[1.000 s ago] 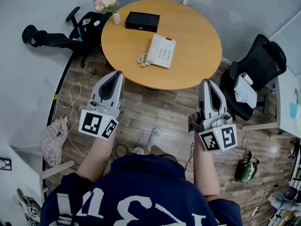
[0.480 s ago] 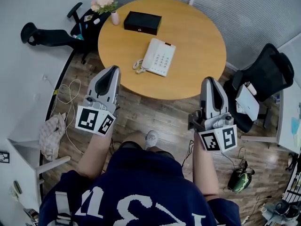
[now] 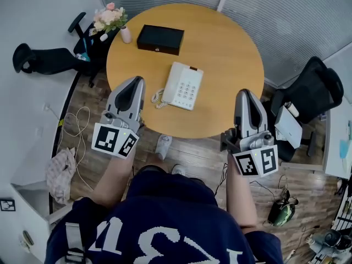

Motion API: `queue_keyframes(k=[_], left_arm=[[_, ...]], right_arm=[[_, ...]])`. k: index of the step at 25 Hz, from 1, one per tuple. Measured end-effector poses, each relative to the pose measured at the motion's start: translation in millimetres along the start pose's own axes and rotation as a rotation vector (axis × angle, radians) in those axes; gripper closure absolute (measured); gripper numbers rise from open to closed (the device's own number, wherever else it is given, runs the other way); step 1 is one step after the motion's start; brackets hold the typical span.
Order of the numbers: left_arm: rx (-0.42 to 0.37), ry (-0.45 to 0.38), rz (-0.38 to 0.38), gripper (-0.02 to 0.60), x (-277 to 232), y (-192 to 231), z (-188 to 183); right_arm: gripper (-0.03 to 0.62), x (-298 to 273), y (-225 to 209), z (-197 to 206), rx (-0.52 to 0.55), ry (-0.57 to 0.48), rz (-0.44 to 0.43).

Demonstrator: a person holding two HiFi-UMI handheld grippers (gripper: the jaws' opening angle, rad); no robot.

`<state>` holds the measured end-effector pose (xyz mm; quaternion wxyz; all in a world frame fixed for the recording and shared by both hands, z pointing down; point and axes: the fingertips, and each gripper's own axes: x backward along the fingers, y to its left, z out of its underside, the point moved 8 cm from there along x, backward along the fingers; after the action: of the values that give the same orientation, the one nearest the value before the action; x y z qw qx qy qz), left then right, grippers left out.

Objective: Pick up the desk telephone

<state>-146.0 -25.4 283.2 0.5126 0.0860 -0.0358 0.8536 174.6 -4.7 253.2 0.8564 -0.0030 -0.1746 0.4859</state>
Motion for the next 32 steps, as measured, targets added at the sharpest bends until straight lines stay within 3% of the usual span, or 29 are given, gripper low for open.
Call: queue_keyframes(k=[9,15,32], left_arm=[[0.008,-0.034,0.147,0.558,-111,78,3],[0.015,-0.034,0.206,0.558,-159,94,8],[0.033,0.024,0.15,0.558,-175,93,33]], right_arm=[[0.565,-111,-17,21,0.044,-0.021,0.055],[0.565,-139,-39,24,0.058,-0.017,0.108],[0.565,-163,-74,37,0.031,0.045,0.079]])
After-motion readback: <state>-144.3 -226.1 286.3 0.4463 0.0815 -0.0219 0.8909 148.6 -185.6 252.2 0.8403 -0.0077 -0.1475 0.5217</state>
